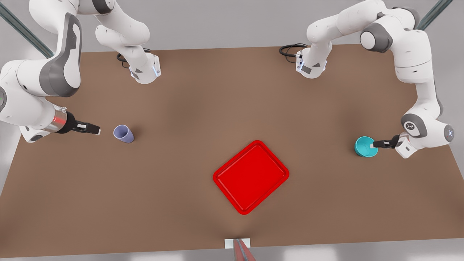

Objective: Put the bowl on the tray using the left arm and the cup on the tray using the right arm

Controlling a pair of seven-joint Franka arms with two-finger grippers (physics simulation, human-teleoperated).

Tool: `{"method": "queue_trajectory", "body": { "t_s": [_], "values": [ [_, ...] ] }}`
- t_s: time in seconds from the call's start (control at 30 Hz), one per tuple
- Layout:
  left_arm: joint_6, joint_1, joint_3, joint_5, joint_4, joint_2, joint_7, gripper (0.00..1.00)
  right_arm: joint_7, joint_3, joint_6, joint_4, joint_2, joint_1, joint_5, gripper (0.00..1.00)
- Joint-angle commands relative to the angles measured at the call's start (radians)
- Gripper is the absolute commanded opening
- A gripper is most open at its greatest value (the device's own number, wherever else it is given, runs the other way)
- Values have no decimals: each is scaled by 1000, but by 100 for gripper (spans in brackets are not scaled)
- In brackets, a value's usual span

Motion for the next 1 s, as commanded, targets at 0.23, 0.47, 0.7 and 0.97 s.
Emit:
{"method": "queue_trajectory", "body": {
  "t_s": [0.23,0.47,0.7,0.97],
  "values": [
    [15,0,-3,-42,0,30,-1,52,0,0,-2,0,0,-2,2,100],
    [51,-2,-11,-62,3,44,-3,21,0,0,-2,0,0,-2,2,100],
    [43,-9,-9,-53,8,48,-1,21,0,0,-5,0,1,-2,2,100],
    [-73,-43,-63,-64,9,-45,-20,21,0,-9,-8,0,1,-2,8,100]
  ]
}}
